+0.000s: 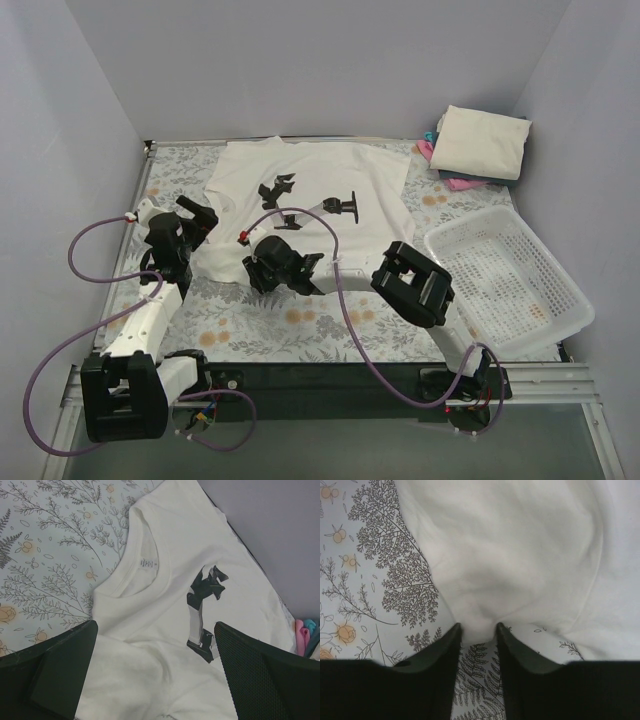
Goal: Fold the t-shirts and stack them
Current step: Flatten the tshirt out
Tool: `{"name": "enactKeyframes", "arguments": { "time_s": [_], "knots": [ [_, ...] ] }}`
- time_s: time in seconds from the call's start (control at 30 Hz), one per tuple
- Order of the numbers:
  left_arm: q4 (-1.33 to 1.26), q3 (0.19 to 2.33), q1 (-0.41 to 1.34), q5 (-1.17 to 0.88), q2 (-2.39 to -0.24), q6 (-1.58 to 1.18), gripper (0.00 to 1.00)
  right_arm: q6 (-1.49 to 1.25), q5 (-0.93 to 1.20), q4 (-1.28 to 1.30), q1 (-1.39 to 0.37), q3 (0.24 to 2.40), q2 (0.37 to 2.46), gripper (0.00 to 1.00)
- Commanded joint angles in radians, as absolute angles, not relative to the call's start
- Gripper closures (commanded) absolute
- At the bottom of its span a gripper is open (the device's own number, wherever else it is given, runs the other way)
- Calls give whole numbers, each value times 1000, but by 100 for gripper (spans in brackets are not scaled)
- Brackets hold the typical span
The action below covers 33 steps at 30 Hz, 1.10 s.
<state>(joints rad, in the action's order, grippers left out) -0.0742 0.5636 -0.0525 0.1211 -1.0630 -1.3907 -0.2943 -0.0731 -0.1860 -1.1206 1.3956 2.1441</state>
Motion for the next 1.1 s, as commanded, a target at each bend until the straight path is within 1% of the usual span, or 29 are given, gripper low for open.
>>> {"name": "enactKeyframes", "arguments": {
  "time_s": [0.0, 0.07, 0.1, 0.13, 0.17, 0.4, 0.53, 0.57, 0.67, 0.77, 1.07],
  "knots": [
    [-69, 560, -57, 115, -1040, -1376, 4, -279, -135, -131, -1140, 1468, 2184, 75],
    [-66, 560, -58, 115, -1034, -1374, 4, -276, -150, -94, -1143, 1476, 2191, 85],
    [-66, 561, -57, 118, -1034, -1374, 4, -275, -158, -83, -1141, 1470, 2187, 93],
    [-64, 561, -57, 118, -1032, -1374, 4, -273, -164, -81, -1143, 1465, 2184, 97],
    [-64, 561, -57, 118, -1032, -1374, 4, -268, -175, -81, -1144, 1456, 2174, 99],
    [-63, 563, -58, 115, -1034, -1365, 4, -215, -164, -81, -1144, 1313, 2047, 99],
    [-66, 566, -57, 109, -1051, -1361, 4, -192, -104, -80, -1144, 1237, 1984, 99],
    [-69, 569, -57, 103, -1058, -1359, 4, -192, -59, -78, -1144, 1217, 1968, 99],
    [-71, 574, -57, 98, -1075, -1356, 4, -199, 33, -80, -1146, 1184, 1950, 99],
    [-71, 577, -57, 89, -1095, -1353, 4, -204, 70, -80, -1158, 1158, 1941, 99],
    [-107, 594, -58, 78, -1172, -1356, 4, -210, 103, -80, -1193, 1071, 1864, 99]
  ]
}}
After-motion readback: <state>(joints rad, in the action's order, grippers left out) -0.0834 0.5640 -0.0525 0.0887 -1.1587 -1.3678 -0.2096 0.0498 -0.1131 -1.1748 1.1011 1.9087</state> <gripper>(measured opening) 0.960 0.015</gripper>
